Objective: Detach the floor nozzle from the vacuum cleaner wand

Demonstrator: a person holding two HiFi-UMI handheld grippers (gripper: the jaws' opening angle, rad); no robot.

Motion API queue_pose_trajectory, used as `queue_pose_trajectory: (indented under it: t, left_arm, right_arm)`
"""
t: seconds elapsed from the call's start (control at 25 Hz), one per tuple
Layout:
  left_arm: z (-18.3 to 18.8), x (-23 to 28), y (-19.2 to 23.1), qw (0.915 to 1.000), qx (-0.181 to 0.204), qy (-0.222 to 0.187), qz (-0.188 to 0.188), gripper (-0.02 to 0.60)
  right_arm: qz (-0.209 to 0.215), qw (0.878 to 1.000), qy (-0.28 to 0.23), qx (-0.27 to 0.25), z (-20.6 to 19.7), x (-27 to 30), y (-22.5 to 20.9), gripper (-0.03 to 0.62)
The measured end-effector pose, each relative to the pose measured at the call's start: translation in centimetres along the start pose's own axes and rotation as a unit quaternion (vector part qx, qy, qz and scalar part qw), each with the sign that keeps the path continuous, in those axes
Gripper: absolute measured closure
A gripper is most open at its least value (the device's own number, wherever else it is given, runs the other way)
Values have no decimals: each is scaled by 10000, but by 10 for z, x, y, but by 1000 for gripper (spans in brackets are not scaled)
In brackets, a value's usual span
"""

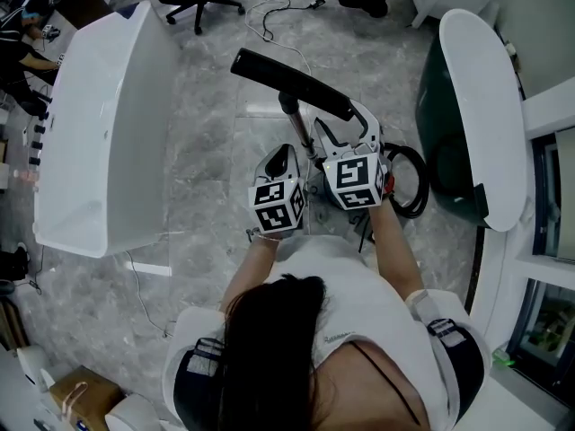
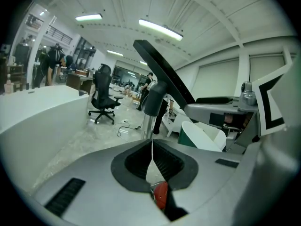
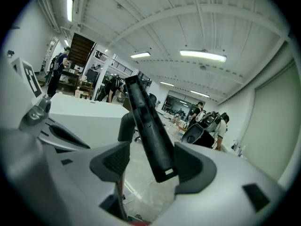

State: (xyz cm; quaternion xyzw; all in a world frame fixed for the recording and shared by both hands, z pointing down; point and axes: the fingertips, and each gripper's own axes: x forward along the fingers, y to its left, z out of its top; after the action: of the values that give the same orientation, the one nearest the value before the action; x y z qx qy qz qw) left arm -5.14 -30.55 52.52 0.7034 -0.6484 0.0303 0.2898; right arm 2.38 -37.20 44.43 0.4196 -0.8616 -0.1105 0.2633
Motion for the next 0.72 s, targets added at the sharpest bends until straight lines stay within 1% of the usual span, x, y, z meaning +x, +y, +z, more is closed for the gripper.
queue_pose_trajectory:
  t: [0.2,0.56,0.72]
  left_arm:
    - [-2,3,2,10000,12,54,21,572]
    - [1,8,0,10000,50,10,-17,572]
    - [1,8,1,10000,49,24,-9,572]
  right_arm:
    - [9,9999,54,-153,0,2,-1,304]
    - [28,9993,9,-383,9,8,-3,292]
    - [159,9985,22,-532,11,14,-2,290]
